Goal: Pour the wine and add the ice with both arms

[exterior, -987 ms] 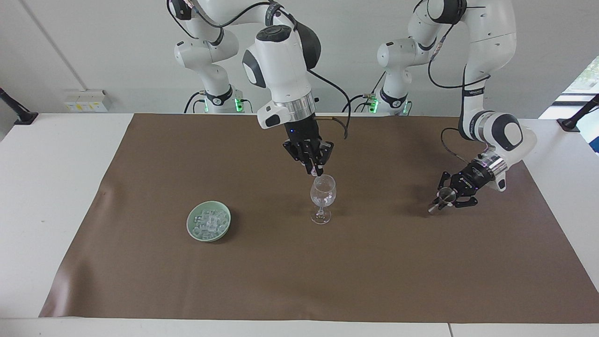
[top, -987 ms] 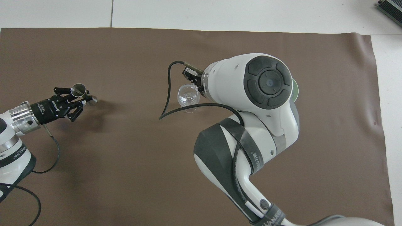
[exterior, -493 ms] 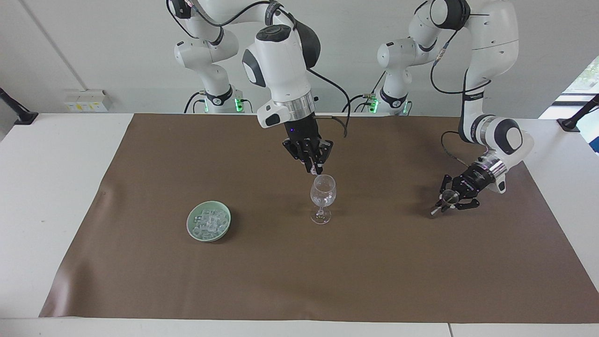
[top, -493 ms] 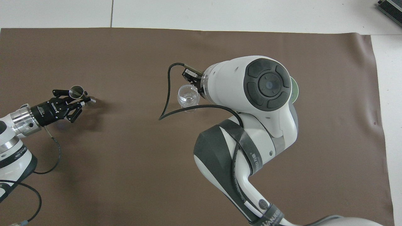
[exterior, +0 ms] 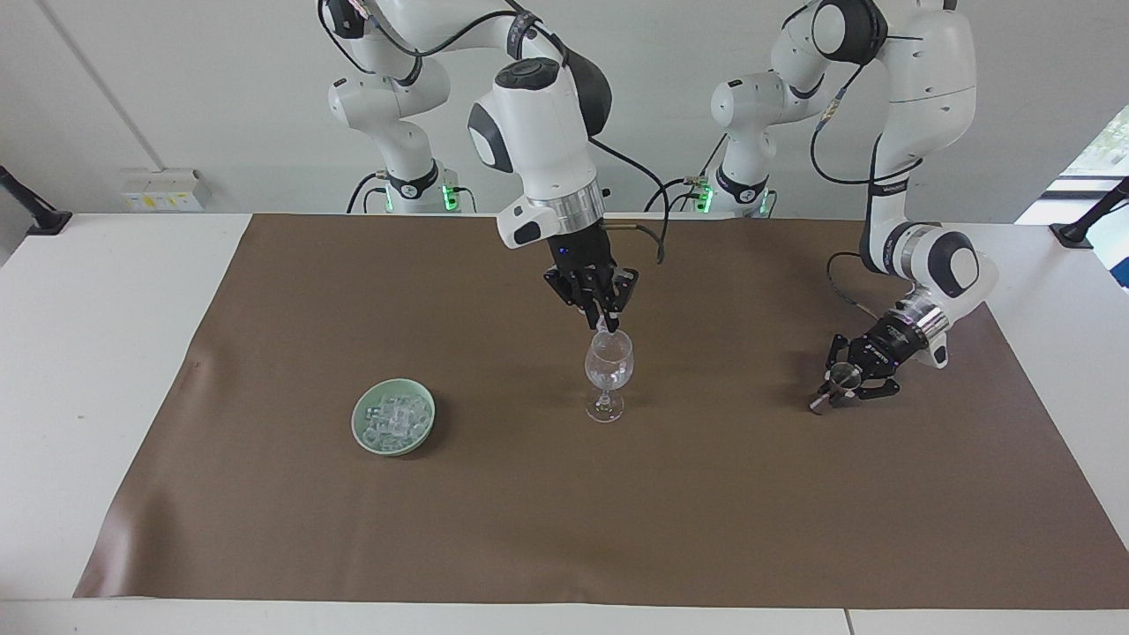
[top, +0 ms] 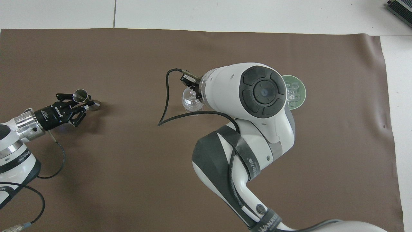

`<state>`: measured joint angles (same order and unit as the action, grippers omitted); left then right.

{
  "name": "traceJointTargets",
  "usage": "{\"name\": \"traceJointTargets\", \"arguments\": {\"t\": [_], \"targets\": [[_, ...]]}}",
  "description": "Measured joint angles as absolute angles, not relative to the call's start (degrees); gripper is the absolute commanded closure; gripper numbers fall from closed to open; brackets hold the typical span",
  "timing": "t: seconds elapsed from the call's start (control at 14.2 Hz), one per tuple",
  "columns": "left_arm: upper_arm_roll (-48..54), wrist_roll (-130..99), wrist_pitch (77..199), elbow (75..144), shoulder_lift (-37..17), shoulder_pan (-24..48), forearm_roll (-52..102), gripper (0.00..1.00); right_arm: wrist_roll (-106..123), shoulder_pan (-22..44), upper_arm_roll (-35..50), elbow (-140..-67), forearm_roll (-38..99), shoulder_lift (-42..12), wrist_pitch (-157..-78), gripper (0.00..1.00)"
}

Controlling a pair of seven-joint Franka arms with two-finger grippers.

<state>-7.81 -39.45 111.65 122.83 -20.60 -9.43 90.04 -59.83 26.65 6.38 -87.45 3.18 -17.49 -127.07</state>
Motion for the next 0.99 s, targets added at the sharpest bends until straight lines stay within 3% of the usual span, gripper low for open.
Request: {"name": "traceJointTargets", "arguments": {"t": [0.42,0.63,0.99], "targets": [[-7.9,-39.3,111.7,122.8,-20.6,-9.4,90.0,1.00,-59.8,27.2,6.4,-87.7,3.1,-20.1,-129.4,1.00],[-8.0,-39.3,111.7,122.8,-20.7,-9.4,90.0,0.85,-59.8,27.2,6.3,-87.8,3.1,-20.2,-129.4,1.00],[-8.1,-39.1,111.7,122.8,-20.8,-9.4,90.0,0.72,-59.8,27.1,6.2,-88.3,3.1,-20.2,-129.4,1.00]]}}
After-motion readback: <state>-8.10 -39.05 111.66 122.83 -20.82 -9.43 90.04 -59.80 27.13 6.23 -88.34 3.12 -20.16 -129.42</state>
